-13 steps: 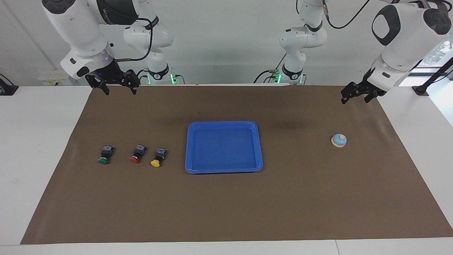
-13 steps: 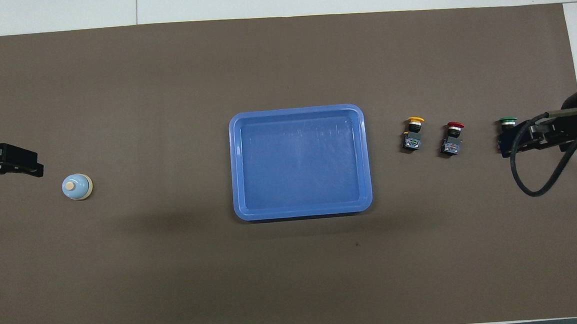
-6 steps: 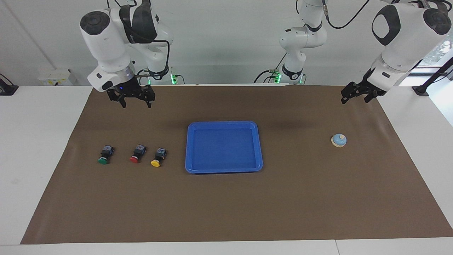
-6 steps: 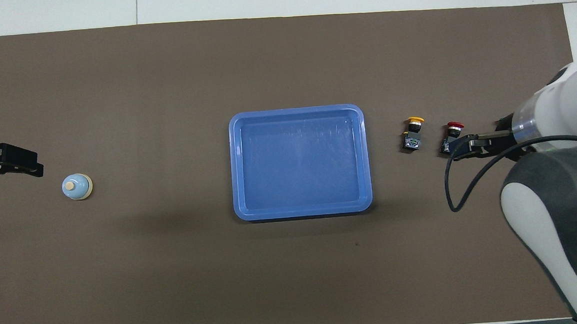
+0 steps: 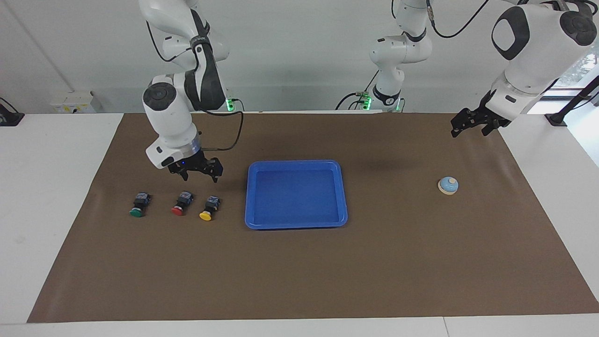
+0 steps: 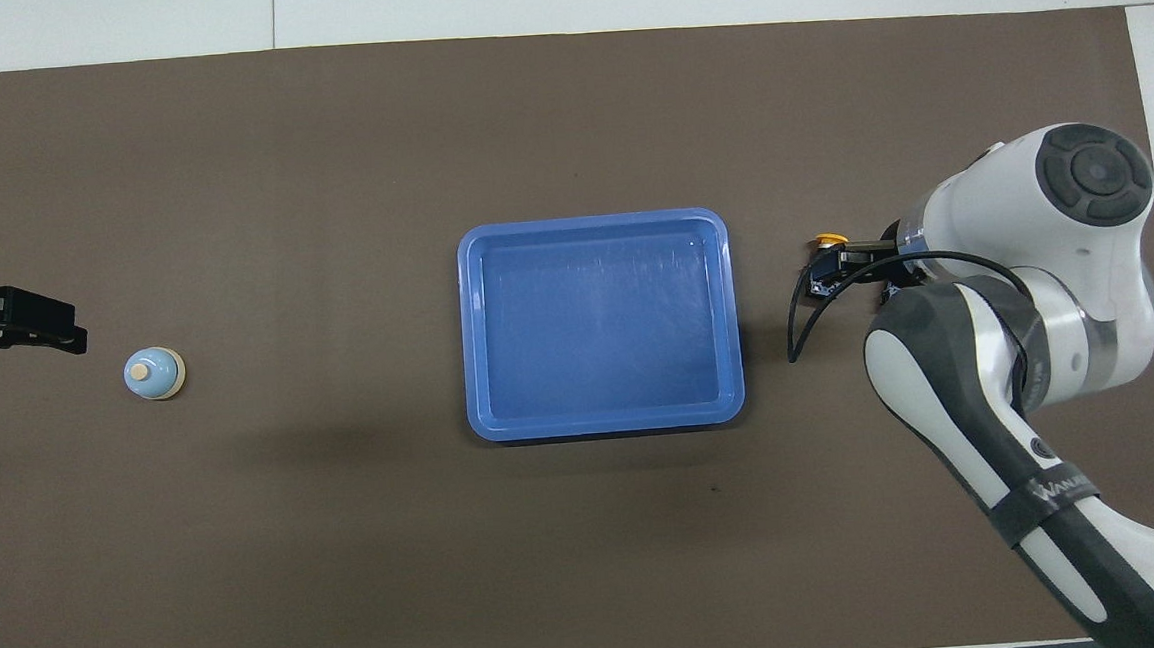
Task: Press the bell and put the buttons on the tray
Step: 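Reach the right gripper to the yellow button and grasp it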
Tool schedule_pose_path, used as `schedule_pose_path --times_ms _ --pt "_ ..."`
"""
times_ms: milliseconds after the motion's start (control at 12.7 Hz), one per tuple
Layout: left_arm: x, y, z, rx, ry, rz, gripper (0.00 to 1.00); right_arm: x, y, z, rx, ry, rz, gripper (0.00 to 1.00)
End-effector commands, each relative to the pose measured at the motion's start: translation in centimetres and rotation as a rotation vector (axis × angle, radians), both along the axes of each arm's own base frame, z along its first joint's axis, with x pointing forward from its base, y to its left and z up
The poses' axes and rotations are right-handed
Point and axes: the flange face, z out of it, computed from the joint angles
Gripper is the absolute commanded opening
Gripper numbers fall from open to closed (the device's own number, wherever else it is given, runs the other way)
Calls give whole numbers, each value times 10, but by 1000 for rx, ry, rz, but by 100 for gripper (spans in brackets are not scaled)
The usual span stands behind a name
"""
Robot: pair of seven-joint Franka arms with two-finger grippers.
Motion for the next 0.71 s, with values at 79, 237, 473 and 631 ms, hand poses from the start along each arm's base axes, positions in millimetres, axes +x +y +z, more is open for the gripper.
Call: schedule_pose_path --times_ms 79,237,473,631 --pt "-4 1 7 -3 2 10 100 -2 -1 -50 11 -39 -67 97" --pt "-4 1 7 -3 3 10 100 3 1 -63 15 -51 -76 98" --pt "-4 1 7 -3 3 10 100 14 3 -82 26 -104 -74 98" --pt "-4 1 7 -3 3 10 100 18 9 -86 29 -105 -85 96"
